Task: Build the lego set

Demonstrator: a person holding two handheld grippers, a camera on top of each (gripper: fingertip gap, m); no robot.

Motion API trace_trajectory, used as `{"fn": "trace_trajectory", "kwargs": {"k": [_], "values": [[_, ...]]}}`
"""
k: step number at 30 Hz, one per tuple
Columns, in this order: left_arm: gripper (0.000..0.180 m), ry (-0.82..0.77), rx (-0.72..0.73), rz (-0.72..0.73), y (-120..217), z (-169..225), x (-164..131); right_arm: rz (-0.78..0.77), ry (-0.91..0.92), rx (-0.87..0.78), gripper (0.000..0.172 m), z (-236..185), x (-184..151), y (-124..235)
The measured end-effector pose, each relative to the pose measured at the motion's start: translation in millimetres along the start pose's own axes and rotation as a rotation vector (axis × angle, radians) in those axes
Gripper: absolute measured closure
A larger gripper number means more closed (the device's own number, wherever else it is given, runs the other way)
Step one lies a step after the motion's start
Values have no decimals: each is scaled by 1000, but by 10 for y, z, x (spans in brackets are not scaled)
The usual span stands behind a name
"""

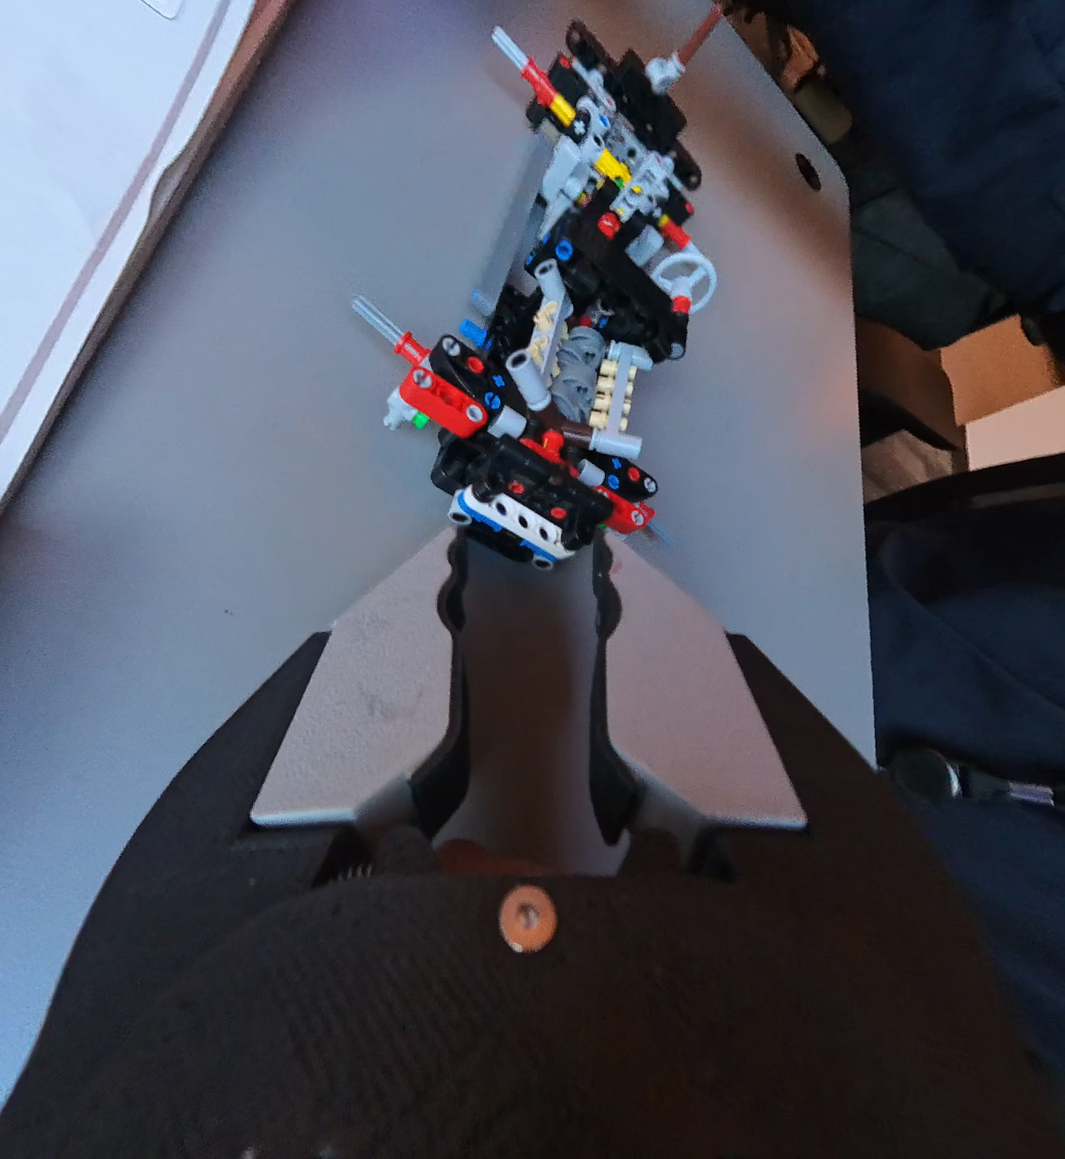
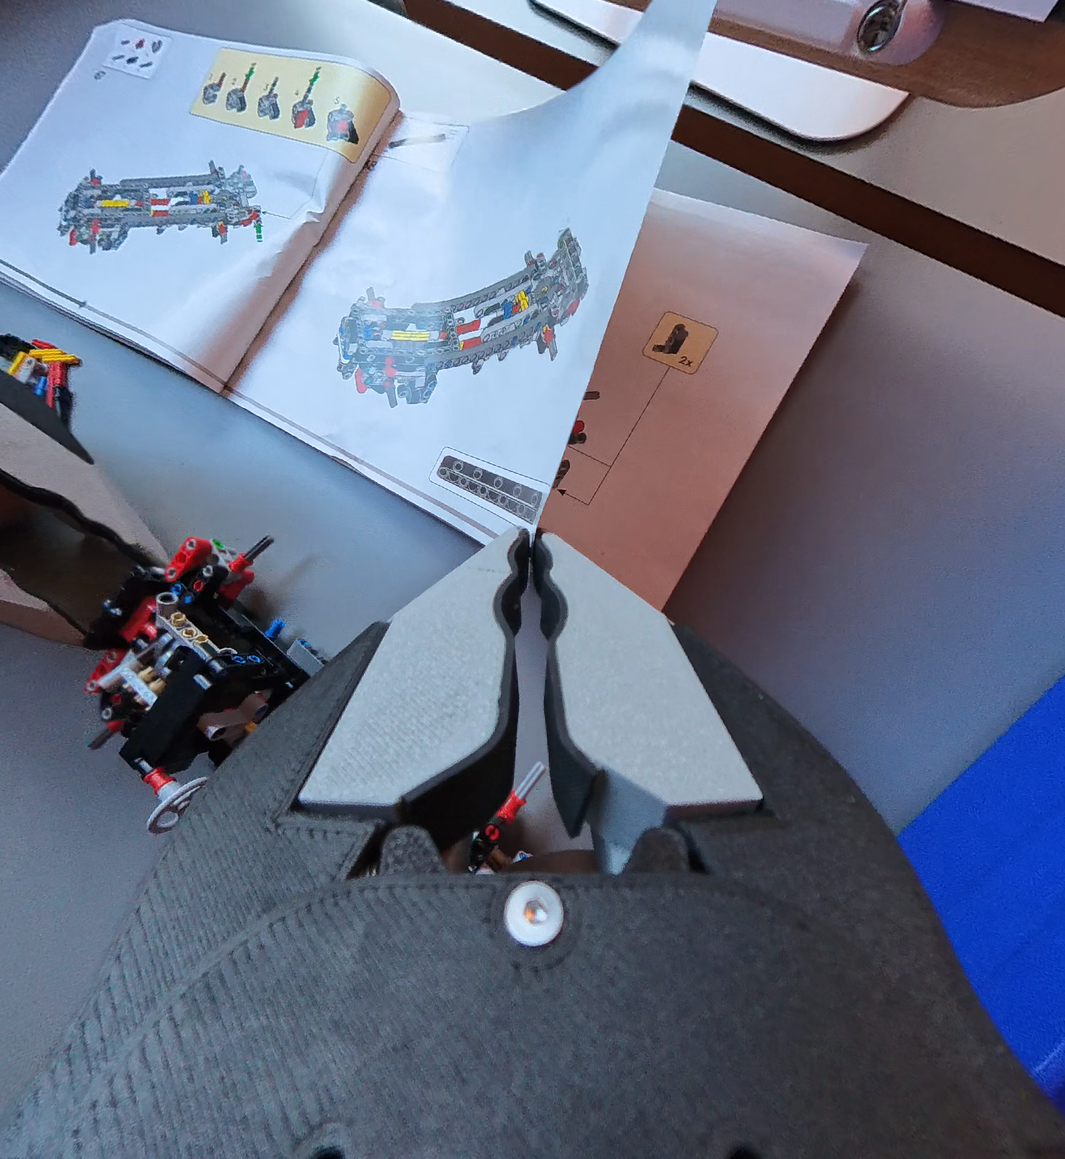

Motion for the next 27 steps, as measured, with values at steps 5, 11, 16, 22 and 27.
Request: {"fn": "trace_trajectory", "kwargs": {"k": [5,11,16,22,27], "values": [[147,-59,75,-27,79,-1,-96,37,-1,-3,172,30,18,17],[137,-194,396,-51,171,-62,-175,150,-23,11,172,81,68,51],[131,-186,439,-23,142,-92,-132,264,-154,172,172,154,-49,-10],[137,-151,424,10,156,-123,-129,305,-183,193,172,265,-162,-118],[134,-153,411,12,140,-119,-120,279,-131,159,172,260,-193,-143]]}}
Point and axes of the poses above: each gripper's, where its closed fingertips meet, y back along the fingers, x out of its top, z = x × y across the jaws, the point moved 6 cm from there along y, back along the fingers, and after that the axes turned 11 degrees about -z, right-handed, at the moved point
